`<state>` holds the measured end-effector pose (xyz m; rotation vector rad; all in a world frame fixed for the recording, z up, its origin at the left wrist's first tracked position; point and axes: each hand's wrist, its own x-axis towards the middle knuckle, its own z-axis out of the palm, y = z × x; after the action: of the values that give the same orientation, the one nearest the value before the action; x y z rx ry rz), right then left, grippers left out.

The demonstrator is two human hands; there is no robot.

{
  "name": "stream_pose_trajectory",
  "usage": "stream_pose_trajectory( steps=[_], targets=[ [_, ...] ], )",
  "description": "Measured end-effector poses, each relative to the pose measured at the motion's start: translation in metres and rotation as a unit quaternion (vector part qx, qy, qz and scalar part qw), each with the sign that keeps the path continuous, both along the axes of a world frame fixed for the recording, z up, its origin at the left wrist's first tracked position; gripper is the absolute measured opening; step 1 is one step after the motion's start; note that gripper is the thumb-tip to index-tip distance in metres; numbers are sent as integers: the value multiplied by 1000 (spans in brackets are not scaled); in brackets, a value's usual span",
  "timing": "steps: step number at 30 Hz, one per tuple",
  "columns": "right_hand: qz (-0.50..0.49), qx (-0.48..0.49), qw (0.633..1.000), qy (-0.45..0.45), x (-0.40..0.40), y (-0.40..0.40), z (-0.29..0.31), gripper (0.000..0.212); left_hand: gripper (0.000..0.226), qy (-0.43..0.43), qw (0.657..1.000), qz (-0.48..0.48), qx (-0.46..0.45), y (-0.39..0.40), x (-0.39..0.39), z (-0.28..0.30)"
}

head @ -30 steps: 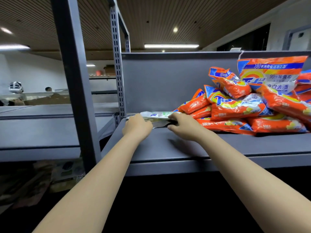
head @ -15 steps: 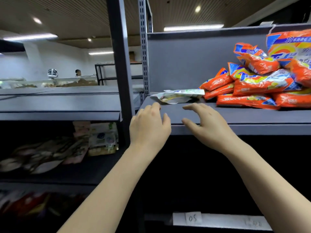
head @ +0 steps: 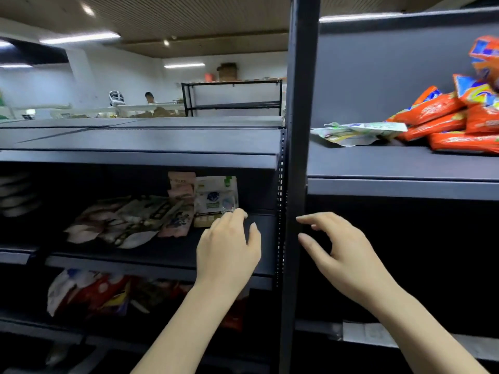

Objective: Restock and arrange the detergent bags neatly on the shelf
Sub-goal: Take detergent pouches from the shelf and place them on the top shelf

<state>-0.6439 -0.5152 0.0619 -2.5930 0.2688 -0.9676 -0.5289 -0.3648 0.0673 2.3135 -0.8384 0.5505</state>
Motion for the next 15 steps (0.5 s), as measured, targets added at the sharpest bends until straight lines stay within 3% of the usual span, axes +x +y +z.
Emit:
stream_pose_trajectory(
  steps=[15],
  targets=[
    [-112,66,980,153,132,100,-56,36,38,67,989,2,131,103,167,-52]
  ],
)
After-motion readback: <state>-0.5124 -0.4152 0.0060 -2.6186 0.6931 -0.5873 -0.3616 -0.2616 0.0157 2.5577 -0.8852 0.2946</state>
